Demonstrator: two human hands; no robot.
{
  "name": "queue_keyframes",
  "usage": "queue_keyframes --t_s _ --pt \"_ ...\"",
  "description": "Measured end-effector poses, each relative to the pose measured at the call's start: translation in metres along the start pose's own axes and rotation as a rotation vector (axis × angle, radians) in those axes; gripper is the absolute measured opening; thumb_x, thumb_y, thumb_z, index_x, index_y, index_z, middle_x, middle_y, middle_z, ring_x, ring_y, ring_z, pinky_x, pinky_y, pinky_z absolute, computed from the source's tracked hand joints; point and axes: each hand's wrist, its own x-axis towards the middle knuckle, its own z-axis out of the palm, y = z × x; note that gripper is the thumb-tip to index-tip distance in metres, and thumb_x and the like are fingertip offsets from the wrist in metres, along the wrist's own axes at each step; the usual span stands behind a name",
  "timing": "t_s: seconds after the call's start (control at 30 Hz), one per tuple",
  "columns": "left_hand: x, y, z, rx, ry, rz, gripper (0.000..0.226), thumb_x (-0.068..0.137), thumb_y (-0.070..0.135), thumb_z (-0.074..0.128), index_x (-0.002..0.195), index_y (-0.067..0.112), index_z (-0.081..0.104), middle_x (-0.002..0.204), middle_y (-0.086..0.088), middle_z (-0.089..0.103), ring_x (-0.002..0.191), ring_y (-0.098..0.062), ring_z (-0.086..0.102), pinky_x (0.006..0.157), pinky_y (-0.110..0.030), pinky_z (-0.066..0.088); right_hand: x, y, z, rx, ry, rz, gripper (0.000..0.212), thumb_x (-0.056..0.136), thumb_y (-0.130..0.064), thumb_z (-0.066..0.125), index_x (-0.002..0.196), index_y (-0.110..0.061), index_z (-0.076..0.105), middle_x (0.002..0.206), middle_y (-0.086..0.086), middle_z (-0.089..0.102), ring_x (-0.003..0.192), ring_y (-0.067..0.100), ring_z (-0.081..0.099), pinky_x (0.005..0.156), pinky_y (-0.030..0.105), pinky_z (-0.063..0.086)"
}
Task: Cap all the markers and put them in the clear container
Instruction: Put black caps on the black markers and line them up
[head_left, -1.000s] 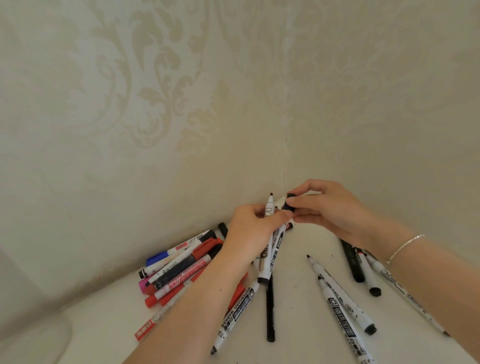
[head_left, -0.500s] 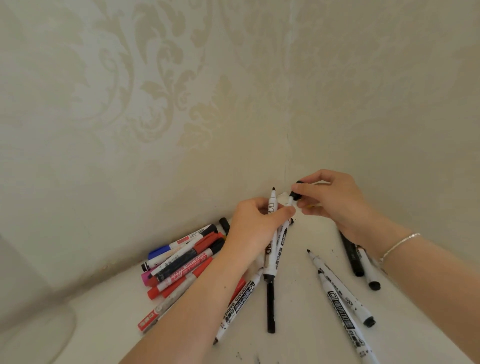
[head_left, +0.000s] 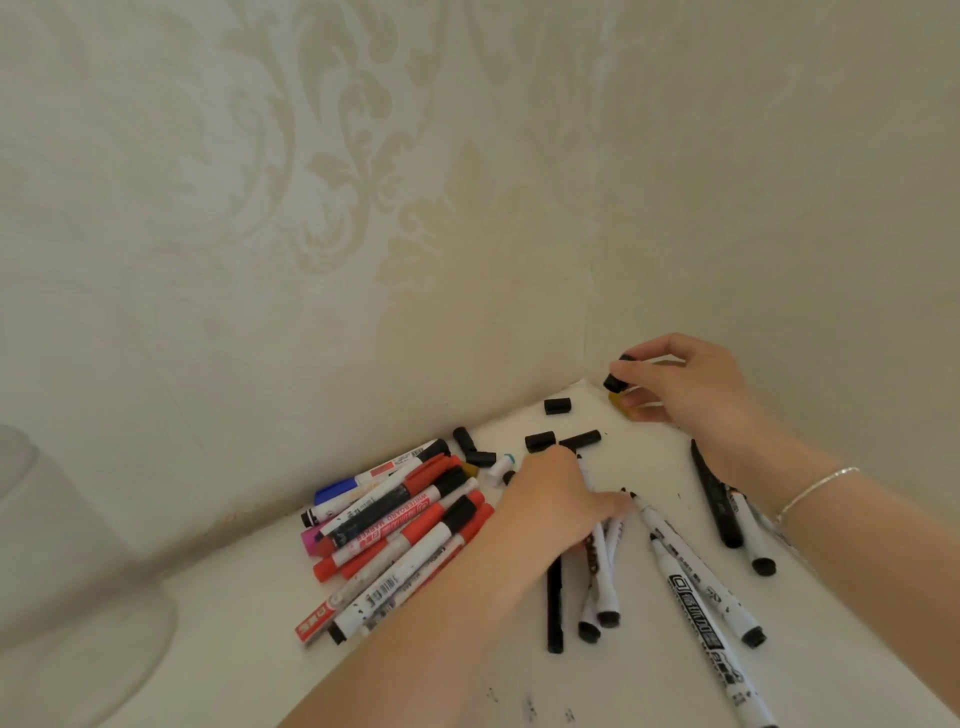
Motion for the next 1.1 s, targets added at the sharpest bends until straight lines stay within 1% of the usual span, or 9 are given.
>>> queue_keyframes --t_s 0.13,0.2,0.27,0.37,0.47,0.6,0.73,0.8,1.1 --pt "-0.003 -0.003 -0.016 0.113 0.051 0.011 0.046 0.09 0.05 0.056 0.064 0.014 0.044 0.057 -0.003 0.044 0.049 -0.016 0.043 0.049 -0.027 0.035 -0.001 0.007 0.001 -0.059 -0.058 0.017 0.012 0.083 -0.009 0.071 0.093 -0.006 0.064 0.077 0.009 0.069 0.063 0.018 0.062 0.066 0.032 0.056" --pt "-0.005 -0.009 -0.032 0.26 0.082 0.017 0.029 0.091 0.036 0.057 0.076 0.011 0.055 0.069 -0.009 0.053 0.069 -0.024 0.06 0.061 -0.032 0.044 -0.001 0.01 0.005 -0.08 -0.096 0.039 0.012 0.083 -0.008 0.071 0.092 -0.006 0.064 0.08 0.011 0.069 0.064 0.019 0.063 0.063 0.029 0.055" --pt "-0.012 -0.011 -0.048 0.443 -0.018 -0.014 0.016 0.086 0.025 0.063 0.082 0.012 0.056 0.078 -0.006 0.057 0.083 -0.024 0.064 0.068 -0.032 0.047 -0.001 0.013 0.01 -0.085 -0.124 0.056 0.012 0.082 -0.007 0.071 0.092 -0.006 0.063 0.082 0.013 0.069 0.063 0.019 0.063 0.063 0.029 0.055" --pt "-0.019 -0.01 -0.056 0.598 -0.242 -0.066 0.029 0.081 0.03 0.072 0.069 0.014 0.05 0.072 0.0 0.057 0.074 -0.018 0.059 0.072 -0.031 0.052 -0.002 0.013 0.018 -0.089 -0.152 0.053 0.01 0.083 -0.006 0.07 0.089 -0.007 0.062 0.08 0.012 0.068 0.061 0.018 0.061 0.062 0.027 0.054" --pt "-0.02 -0.011 -0.047 0.629 -0.261 -0.041 0.029 0.081 0.032 0.072 0.075 0.013 0.051 0.075 0.0 0.054 0.078 -0.018 0.058 0.082 -0.034 0.054 -0.004 0.014 0.024 -0.105 -0.17 0.036 0.01 0.083 -0.007 0.071 0.084 -0.01 0.061 0.077 0.011 0.067 0.06 0.017 0.061 0.06 0.026 0.053" --pt "-0.019 -0.016 -0.047 0.527 -0.192 -0.031 0.024 0.085 0.033 0.063 0.073 0.016 0.051 0.073 0.0 0.056 0.076 -0.018 0.061 0.072 -0.032 0.054 -0.006 0.015 0.024 -0.12 -0.181 0.012 0.009 0.083 -0.006 0.07 0.085 -0.01 0.061 0.074 0.009 0.066 0.059 0.016 0.061 0.058 0.024 0.052" --pt "-0.015 -0.02 -0.062 0.242 -0.039 0.038 0.024 0.088 0.035 0.059 0.093 0.011 0.059 0.081 -0.002 0.061 0.068 -0.015 0.053 0.06 -0.029 0.04 -0.005 0.015 0.021 -0.039 -0.214 0.037 0.007 0.084 -0.006 0.069 0.088 -0.008 0.063 0.081 0.013 0.068 0.064 0.018 0.064 0.066 0.028 0.056" --pt "-0.014 -0.018 -0.066 0.154 0.037 0.108 0.021 0.088 0.035 0.061 0.093 0.014 0.058 0.08 0.0 0.061 0.063 -0.012 0.049 0.056 -0.027 0.037 -0.005 0.013 0.02 0.051 -0.225 0.054 0.01 0.085 -0.006 0.068 0.093 -0.005 0.064 0.087 0.017 0.07 0.07 0.021 0.066 0.068 0.029 0.057" --pt "-0.012 -0.016 -0.066 0.015 0.142 0.204 0.018 0.086 0.04 0.066 0.086 0.027 0.053 0.073 0.01 0.058 0.062 -0.008 0.05 0.059 -0.027 0.037 -0.007 0.009 0.021 0.225 -0.303 0.055 0.012 0.085 -0.006 0.067 0.097 -0.007 0.063 0.094 0.018 0.071 0.079 0.024 0.067 0.078 0.033 0.056"
